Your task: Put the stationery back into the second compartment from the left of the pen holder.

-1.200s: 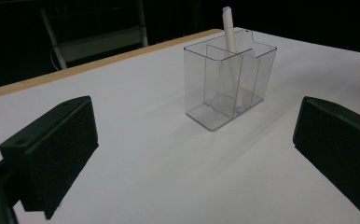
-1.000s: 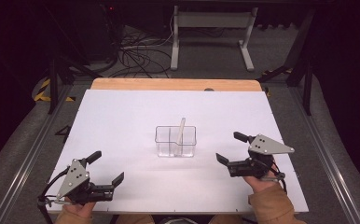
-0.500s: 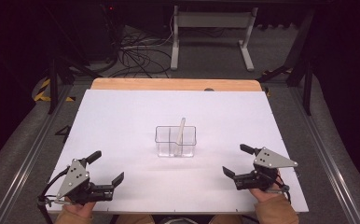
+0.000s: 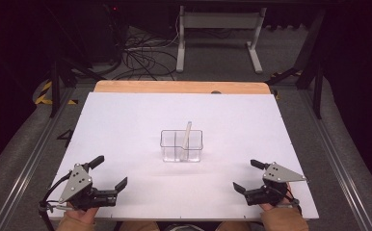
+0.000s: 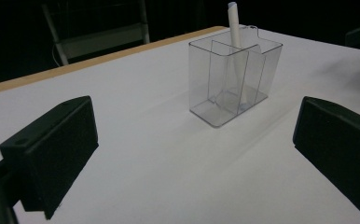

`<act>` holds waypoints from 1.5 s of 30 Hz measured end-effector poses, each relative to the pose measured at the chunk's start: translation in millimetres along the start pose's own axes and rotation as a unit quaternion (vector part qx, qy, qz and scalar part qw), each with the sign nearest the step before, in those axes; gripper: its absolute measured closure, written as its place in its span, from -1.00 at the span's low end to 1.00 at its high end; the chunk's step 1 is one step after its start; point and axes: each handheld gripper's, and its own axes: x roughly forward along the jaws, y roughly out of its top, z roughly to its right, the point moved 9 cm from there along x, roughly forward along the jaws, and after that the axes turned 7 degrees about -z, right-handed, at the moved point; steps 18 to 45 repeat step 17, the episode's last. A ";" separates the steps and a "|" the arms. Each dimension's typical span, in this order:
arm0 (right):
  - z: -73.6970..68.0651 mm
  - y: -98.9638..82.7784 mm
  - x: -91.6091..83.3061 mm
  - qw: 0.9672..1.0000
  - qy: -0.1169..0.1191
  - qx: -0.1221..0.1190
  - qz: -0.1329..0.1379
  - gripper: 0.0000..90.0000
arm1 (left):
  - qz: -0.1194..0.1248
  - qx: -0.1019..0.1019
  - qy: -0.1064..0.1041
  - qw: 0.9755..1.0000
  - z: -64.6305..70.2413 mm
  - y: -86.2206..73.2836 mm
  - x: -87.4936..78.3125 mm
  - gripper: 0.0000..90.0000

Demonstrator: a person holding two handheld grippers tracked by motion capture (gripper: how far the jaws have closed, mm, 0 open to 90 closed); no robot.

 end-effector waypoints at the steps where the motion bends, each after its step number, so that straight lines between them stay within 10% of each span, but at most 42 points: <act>1: -0.2 0.4 0.4 1.000 0.001 -0.002 0.000 -1.00 | -0.001 0.001 -0.001 1.000 -0.4 -0.5 0.4 -0.99; 45: -1.5 9.0 -1.8 1.000 0.005 -0.005 0.010 -0.99 | -0.004 0.003 0.000 1.000 -3.7 -5.0 1.7 -0.97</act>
